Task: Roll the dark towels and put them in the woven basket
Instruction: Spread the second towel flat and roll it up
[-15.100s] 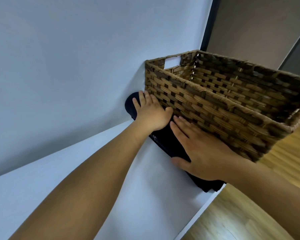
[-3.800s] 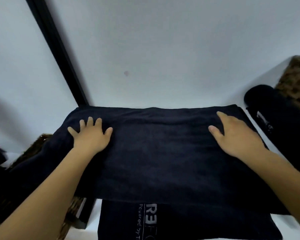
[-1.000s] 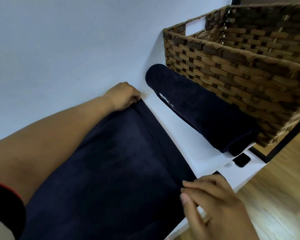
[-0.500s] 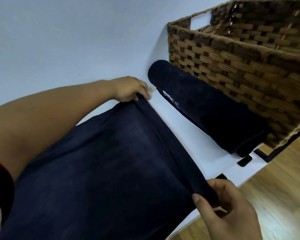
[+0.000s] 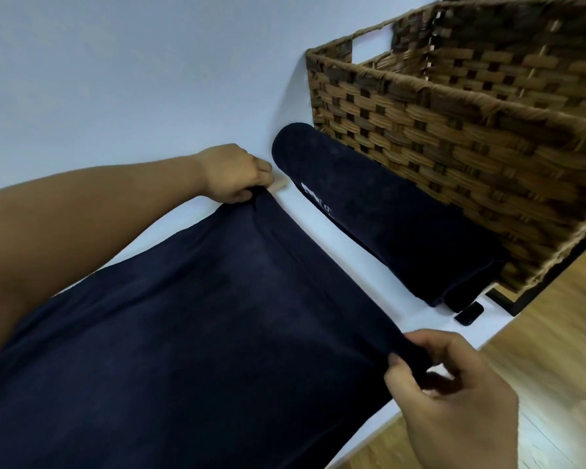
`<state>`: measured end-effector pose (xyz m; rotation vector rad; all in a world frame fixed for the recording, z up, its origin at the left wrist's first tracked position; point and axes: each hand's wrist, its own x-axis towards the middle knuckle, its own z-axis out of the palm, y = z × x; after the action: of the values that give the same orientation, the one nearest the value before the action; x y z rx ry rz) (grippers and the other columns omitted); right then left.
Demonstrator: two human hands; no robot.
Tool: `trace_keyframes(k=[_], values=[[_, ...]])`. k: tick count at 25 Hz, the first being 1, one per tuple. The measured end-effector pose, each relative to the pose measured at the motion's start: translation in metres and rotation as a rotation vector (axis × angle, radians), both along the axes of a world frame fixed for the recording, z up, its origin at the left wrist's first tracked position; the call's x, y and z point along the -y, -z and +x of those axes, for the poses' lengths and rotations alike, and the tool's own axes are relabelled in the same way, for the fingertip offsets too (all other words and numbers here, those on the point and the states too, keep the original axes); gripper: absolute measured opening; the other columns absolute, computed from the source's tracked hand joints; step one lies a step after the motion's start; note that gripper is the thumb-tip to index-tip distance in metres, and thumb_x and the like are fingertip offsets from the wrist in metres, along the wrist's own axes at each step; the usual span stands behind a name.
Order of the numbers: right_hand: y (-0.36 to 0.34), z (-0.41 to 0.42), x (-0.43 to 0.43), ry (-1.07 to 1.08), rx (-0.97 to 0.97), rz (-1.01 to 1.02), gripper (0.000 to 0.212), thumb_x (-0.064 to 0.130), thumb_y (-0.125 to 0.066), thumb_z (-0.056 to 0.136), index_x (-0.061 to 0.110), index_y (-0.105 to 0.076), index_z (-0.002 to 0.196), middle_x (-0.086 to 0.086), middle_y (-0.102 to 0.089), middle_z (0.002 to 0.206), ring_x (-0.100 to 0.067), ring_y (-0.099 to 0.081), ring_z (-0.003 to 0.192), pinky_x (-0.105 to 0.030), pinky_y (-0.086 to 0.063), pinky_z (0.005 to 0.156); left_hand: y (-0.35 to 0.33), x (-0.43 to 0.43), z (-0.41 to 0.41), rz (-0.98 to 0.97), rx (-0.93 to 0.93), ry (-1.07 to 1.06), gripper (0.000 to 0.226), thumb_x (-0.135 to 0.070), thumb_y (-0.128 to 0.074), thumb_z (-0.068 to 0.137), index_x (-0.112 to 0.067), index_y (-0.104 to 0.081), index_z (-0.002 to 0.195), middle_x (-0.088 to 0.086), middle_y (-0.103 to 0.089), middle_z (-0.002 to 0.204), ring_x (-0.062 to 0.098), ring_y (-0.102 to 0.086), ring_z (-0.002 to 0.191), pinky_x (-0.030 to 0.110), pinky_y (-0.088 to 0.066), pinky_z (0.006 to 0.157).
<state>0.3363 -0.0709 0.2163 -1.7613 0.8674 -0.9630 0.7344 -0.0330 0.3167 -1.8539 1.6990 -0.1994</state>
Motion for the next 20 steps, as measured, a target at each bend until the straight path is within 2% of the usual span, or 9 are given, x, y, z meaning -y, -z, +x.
trace_keyframes(k=[2,4,7,9,10,12,15,18,20], values=[[-0.002,0.003,0.009,-0.028,-0.034,-0.339,0.012,0.020,-0.063,0.071,0.027,-0.072,0.076,0.007,-0.061,0.074,-0.007,-0.054,0.066,-0.012,-0.045,0.063,0.012,-0.006,0.002,-0.161,-0.022,-0.050,0.024,-0.015,-0.058,0.083,-0.008,-0.056,0.106,0.008,-0.056,0.101,0.030,-0.047,0.062,0.032,-0.029,0.057],[0.005,0.002,0.016,-0.090,-0.072,-0.568,0.021,0.013,-0.056,0.075,0.012,-0.076,0.077,-0.003,-0.059,0.077,-0.010,-0.048,0.067,-0.007,-0.038,0.065,0.029,-0.017,0.002,-0.319,-0.063,-0.079,0.020,-0.005,-0.060,0.075,-0.003,-0.057,0.095,0.013,-0.056,0.088,0.027,-0.036,0.050,0.030,-0.024,0.050],[0.013,-0.002,0.022,-0.272,-0.081,-0.781,0.021,-0.004,-0.058,0.079,0.008,-0.073,0.087,-0.007,-0.057,0.080,-0.018,-0.051,0.072,-0.016,-0.043,0.062,0.047,-0.035,-0.001,-0.486,-0.086,-0.055,0.023,0.009,-0.063,0.062,-0.001,-0.055,0.080,0.015,-0.051,0.073,0.022,-0.027,0.040,0.022,-0.012,0.047],[0.013,-0.004,0.025,-0.408,-0.103,-0.827,0.022,-0.003,-0.059,0.082,0.011,-0.064,0.099,-0.005,-0.055,0.089,-0.021,-0.053,0.075,-0.031,-0.048,0.052,0.051,-0.045,-0.001,-0.500,-0.081,-0.054,0.026,0.012,-0.065,0.060,0.000,-0.058,0.082,0.015,-0.052,0.073,0.023,-0.029,0.039,0.022,-0.017,0.044],[0.013,-0.004,0.027,-0.448,-0.127,-0.860,0.021,-0.002,-0.059,0.083,0.010,-0.064,0.100,-0.004,-0.054,0.091,-0.021,-0.054,0.078,-0.032,-0.047,0.051,0.051,-0.050,0.000,-0.480,-0.077,-0.049,0.027,0.012,-0.066,0.063,0.001,-0.060,0.086,0.016,-0.055,0.076,0.025,-0.036,0.040,0.024,-0.022,0.043],[0.013,-0.004,0.027,-0.459,-0.184,-0.954,0.021,-0.006,-0.062,0.080,0.005,-0.071,0.096,-0.004,-0.055,0.091,-0.021,-0.055,0.081,-0.025,-0.044,0.055,0.051,-0.061,0.003,-0.431,-0.084,-0.027,0.028,0.008,-0.066,0.073,0.001,-0.065,0.100,0.016,-0.063,0.084,0.032,-0.053,0.050,0.030,-0.036,0.043],[0.007,-0.003,0.017,-0.413,-0.204,-0.915,0.025,-0.006,-0.058,0.077,0.006,-0.077,0.088,-0.002,-0.061,0.086,-0.021,-0.057,0.079,-0.020,-0.035,0.057,0.045,-0.071,-0.002,-0.409,-0.130,-0.011,0.027,-0.004,-0.059,0.086,-0.003,-0.067,0.111,0.013,-0.067,0.092,0.035,-0.063,0.069,0.034,-0.046,0.054],[-0.004,-0.003,0.011,-0.419,-0.171,-0.684,0.022,0.023,-0.057,0.078,0.017,-0.079,0.080,0.007,-0.060,0.079,-0.014,-0.057,0.072,-0.019,-0.043,0.054,0.018,-0.046,-0.009,-0.245,-0.144,-0.187,0.020,-0.015,-0.053,0.093,-0.012,-0.070,0.103,0.006,-0.067,0.098,0.032,-0.063,0.089,0.031,-0.043,0.066],[-0.016,-0.002,0.013,-0.399,-0.157,-0.480,0.019,0.031,-0.060,0.081,0.028,-0.077,0.073,0.016,-0.058,0.072,-0.005,-0.056,0.065,-0.010,-0.040,0.053,0.001,-0.023,-0.012,-0.085,-0.081,-0.212,0.011,-0.018,-0.059,0.090,-0.017,-0.069,0.092,0.001,-0.066,0.095,0.029,-0.061,0.091,0.028,-0.038,0.063]])
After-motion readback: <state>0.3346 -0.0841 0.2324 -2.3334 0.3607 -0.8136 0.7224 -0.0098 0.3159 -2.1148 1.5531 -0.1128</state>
